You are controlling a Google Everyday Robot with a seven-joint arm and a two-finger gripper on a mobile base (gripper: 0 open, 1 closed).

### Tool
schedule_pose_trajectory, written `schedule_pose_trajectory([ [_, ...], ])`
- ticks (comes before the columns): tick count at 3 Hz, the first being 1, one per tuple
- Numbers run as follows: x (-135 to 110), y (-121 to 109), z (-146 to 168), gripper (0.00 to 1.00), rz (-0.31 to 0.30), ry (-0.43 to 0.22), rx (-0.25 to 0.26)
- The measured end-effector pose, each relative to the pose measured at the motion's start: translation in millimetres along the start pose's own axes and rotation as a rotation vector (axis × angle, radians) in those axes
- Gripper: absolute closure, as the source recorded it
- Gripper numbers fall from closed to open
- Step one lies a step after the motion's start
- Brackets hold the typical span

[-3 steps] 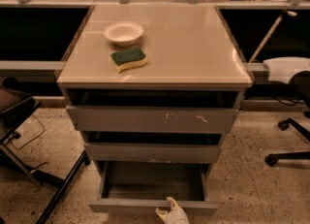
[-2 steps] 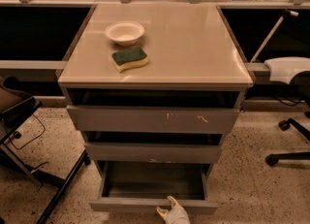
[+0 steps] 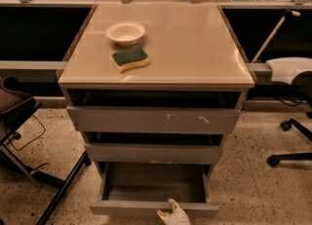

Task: Open bottom drawer

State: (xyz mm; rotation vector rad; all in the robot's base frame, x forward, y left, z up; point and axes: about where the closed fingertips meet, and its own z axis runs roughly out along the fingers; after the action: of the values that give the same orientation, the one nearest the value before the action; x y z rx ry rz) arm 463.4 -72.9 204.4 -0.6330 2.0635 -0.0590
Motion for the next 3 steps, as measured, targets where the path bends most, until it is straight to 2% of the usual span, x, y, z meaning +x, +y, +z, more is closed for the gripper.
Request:
schedule_pose_trajectory([
  [1, 4.5, 4.0, -7.9, 1.0, 0.018, 0.005, 0.006],
  [2, 3.1, 3.5, -8.9, 0.81, 0.018, 0.005, 0.006],
  [3, 3.1, 3.5, -8.9, 0.58, 0.018, 0.005, 0.006],
])
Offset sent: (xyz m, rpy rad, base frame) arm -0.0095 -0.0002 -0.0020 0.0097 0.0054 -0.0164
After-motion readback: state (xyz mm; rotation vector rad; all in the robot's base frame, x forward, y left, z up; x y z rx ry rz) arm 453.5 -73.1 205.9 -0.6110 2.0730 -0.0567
